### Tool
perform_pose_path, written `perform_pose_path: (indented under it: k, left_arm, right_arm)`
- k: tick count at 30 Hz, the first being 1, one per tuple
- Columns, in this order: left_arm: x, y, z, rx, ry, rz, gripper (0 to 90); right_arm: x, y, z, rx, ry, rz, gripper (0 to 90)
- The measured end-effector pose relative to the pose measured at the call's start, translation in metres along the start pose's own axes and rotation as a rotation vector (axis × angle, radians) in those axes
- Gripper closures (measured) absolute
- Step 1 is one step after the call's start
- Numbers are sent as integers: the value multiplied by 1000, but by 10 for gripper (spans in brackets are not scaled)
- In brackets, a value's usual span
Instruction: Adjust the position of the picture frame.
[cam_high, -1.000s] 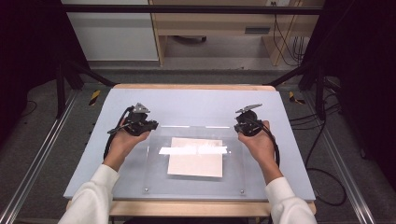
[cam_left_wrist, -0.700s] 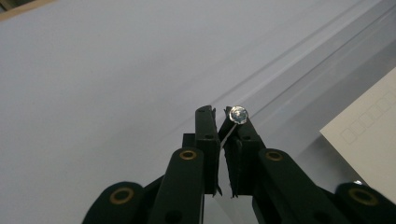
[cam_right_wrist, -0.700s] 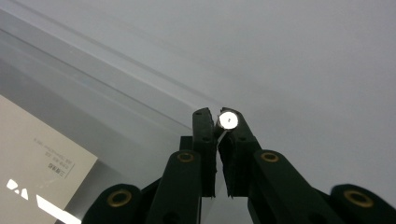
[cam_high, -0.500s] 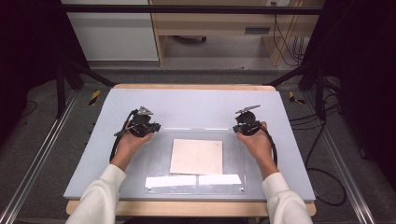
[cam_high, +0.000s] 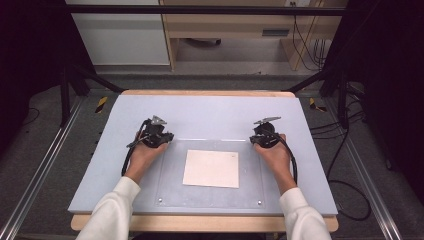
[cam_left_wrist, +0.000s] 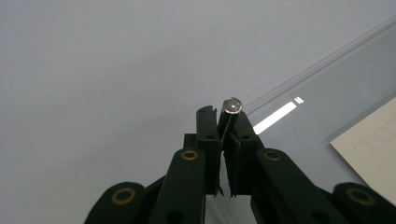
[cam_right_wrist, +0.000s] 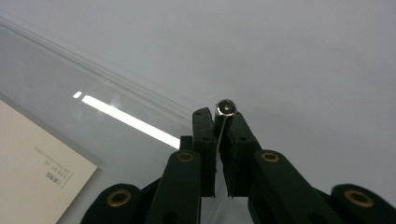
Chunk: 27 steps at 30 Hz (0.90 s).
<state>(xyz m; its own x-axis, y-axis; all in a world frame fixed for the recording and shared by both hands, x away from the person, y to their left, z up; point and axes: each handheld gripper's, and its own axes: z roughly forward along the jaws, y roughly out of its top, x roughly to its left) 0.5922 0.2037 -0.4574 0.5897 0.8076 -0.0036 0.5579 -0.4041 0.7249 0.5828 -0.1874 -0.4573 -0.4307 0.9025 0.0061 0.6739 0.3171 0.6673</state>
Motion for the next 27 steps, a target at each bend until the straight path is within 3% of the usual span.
perform_pose_path:
  k: [27]
  left_arm:
    - [-5, -3, 0, -8, 58, -21, 845]
  right_arm:
    - [2, -3, 4, -47, -8, 5, 848]
